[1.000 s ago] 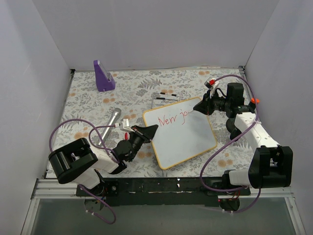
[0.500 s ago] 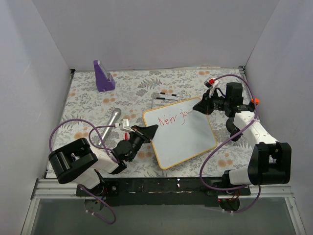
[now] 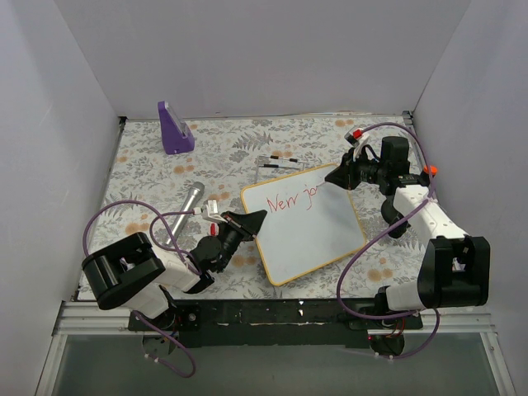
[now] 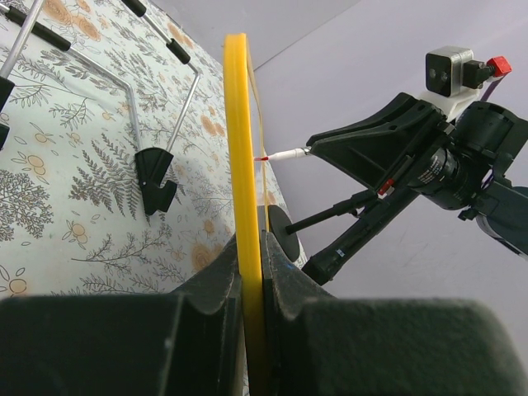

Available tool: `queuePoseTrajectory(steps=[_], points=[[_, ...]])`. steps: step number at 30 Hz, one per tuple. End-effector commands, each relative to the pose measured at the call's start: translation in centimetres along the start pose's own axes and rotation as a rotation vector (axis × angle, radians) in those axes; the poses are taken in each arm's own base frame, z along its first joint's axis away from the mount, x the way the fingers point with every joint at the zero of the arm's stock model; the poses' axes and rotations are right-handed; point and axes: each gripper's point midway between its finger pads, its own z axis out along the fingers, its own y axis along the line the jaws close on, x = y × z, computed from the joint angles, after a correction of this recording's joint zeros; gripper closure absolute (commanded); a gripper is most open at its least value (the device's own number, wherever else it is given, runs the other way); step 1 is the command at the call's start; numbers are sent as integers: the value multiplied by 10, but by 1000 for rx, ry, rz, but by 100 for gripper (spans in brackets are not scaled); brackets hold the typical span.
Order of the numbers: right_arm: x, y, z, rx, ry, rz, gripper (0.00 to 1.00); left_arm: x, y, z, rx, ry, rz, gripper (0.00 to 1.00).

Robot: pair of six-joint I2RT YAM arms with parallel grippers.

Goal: Write a sentence on the whiteboard
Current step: Write on the whiteboard with the whiteboard marker without the cap.

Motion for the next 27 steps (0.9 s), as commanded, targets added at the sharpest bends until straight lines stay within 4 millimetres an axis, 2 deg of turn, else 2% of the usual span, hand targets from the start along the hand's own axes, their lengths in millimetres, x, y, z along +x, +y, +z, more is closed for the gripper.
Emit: queuePoseTrajectory(steps=[1,10,17,27], points=[[-19,-1,0,-4,-37,-48,99,-30,-48,-8,210,-112,12,100],[-7,9,-6,-28,-6,-53,99,-32,-48,-8,208,-116,12,100],[10,13,-9,-34,27,-41,99,-31,-47,-9,208,-114,12,100],[5,7,-9,1,25,-53,99,-31,-47,-10,208,-114,9,100]])
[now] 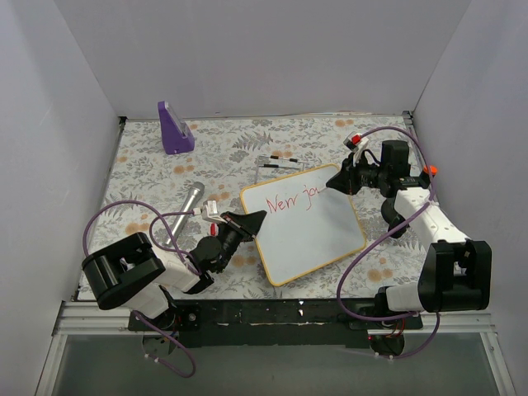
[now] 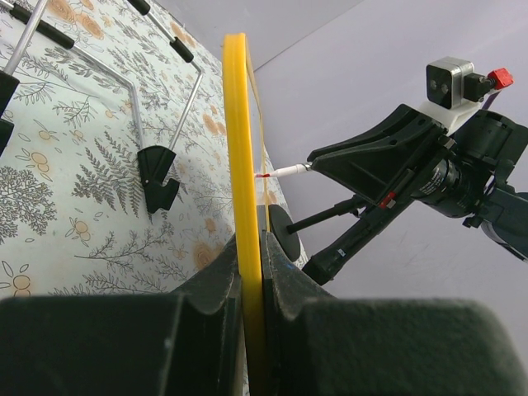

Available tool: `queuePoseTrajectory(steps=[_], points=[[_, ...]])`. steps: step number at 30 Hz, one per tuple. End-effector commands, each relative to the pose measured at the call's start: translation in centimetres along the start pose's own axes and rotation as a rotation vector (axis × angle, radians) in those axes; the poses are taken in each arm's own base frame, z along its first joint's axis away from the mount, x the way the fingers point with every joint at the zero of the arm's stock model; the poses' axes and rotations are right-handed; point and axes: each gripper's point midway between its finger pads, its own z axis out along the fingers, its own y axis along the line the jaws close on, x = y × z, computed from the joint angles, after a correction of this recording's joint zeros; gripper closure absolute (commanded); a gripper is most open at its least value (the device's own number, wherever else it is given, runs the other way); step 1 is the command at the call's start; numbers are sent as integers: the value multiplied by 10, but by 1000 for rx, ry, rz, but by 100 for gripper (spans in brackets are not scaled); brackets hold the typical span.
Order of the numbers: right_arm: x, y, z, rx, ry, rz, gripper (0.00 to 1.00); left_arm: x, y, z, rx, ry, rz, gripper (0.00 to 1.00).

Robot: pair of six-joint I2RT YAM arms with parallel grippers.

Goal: Write a sentence on the whiteboard
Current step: Write on the whiteboard with the whiteboard marker without the cap.

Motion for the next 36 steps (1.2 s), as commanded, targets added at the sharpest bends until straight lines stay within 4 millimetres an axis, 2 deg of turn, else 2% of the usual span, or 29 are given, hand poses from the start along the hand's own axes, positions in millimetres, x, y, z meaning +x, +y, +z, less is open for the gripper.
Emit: queuePoseTrajectory(steps=[1,12,23,36], points=[[-10,-2,-4,25,-17,-35,99,-32,-50,-9,215,-115,11,100],[-23,-18,1,64,-34,-32,99,-31,-49,-9,214,-114,16,100],[-33,-26,4,76,-47,-38,99,-31,-49,-8,213,-116,18,100],[-10,-6,-2,25,0,-47,99,-31,-50,-8,216,-114,15,100]])
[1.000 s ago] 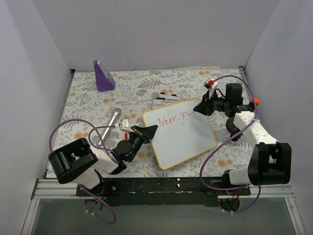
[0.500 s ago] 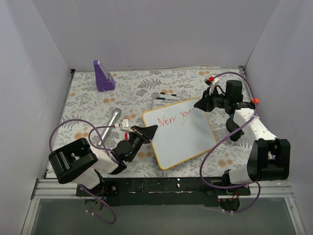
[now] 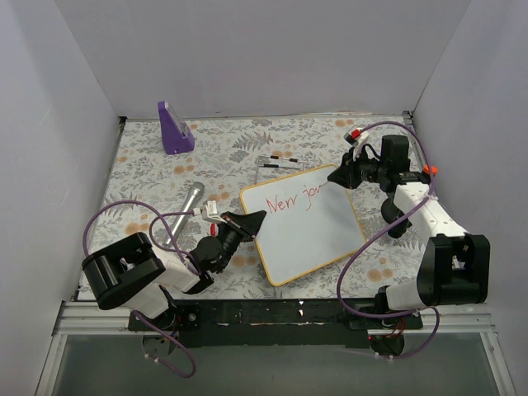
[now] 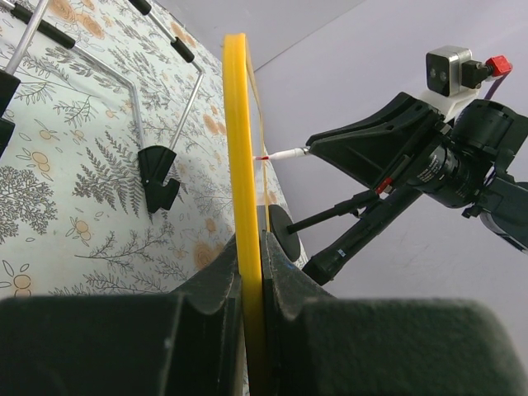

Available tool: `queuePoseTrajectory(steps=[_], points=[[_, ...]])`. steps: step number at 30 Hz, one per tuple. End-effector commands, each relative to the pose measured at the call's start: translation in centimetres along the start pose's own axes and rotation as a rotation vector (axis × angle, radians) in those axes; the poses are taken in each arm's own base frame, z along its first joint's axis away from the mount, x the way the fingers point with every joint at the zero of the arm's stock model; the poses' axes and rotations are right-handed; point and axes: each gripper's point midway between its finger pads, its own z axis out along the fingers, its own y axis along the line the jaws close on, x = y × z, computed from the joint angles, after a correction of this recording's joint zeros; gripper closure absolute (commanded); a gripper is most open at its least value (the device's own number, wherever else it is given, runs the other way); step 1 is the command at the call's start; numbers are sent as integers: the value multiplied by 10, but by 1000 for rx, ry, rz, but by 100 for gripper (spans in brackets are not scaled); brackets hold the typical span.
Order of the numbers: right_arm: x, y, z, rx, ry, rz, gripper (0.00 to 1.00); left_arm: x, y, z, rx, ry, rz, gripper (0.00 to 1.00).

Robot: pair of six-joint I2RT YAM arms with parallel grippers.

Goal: Write a sentence on the whiteboard
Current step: Write on the whiteboard with the whiteboard marker without the cap.

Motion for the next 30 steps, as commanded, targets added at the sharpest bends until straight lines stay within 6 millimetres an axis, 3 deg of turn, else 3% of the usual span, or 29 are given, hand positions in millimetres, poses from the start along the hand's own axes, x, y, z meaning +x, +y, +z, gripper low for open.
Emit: queuePoseTrajectory(steps=[1,17,30], points=[[2,11,-9,-24,7,-34,99,-30,-50,-8,217,-112,17,100],[30,36,-19,-84,76,-11,99,-31,-51,-9,220,-115,16,100],[14,46,-10,-116,41,-10,99,-30,-50,-8,218,-111,17,100]])
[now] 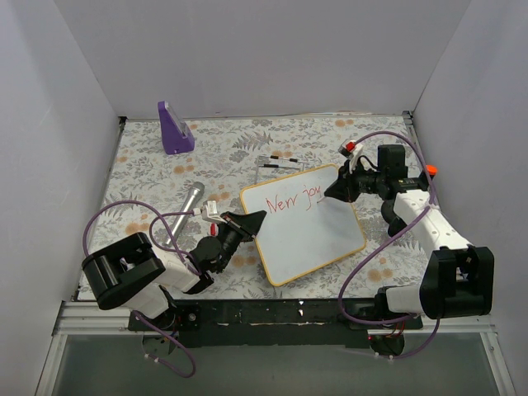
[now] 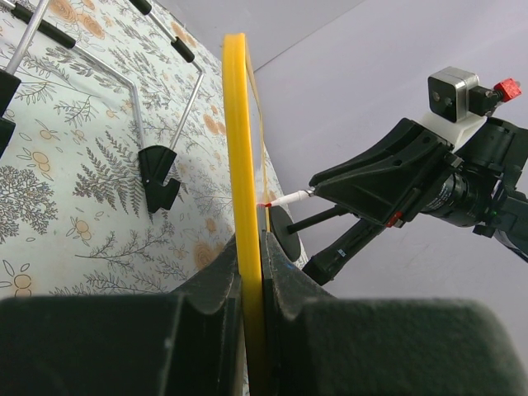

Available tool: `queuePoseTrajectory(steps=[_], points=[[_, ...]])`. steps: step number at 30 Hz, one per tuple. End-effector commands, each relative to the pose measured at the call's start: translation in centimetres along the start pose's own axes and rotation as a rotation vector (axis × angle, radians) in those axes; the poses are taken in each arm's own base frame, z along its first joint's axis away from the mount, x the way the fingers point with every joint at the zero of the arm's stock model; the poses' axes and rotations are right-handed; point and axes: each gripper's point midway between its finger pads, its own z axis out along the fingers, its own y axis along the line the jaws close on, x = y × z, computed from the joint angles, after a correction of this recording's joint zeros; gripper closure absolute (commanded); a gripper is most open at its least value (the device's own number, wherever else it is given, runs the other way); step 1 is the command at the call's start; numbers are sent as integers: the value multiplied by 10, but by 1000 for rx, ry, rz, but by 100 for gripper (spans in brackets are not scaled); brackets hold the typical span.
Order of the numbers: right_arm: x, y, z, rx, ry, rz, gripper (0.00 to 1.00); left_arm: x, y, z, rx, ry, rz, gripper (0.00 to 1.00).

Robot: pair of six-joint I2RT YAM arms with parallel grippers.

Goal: Write a sentence on the whiteboard
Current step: Write on the whiteboard with the whiteboard marker without the cap.

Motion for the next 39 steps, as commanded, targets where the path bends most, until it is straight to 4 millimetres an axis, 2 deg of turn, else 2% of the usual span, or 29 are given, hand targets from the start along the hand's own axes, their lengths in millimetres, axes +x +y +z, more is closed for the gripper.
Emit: queuePoseTrajectory(steps=[1,4,7,9,12,22,30,39], points=[[-15,5,1,-14,-38,-8,99,-30,-51,-7,218,-112,18,100],[-37,3,-3,-9,-73,-26,99,-30,-51,-7,218,-112,16,100],[-63,3,-15,-1,-136,-56,99,-31,-51,-8,216,-113,18,100],[-74,2,-25,18,-167,-78,99,-31,-50,-8,214,-113,22,100],[-80,1,-36,33,-197,-87,99,-31,-50,-9,218,-110,19,100],[-66,-10,-65,97,-264,-67,99,-30,-52,-10,231,-101,35,100],[-56,-15,-68,101,-267,-46,99,-27,-55,-9,237,-91,45,100],[-55,-25,-68,115,-260,-62,99,-30,-57,-8,236,-95,43,100]])
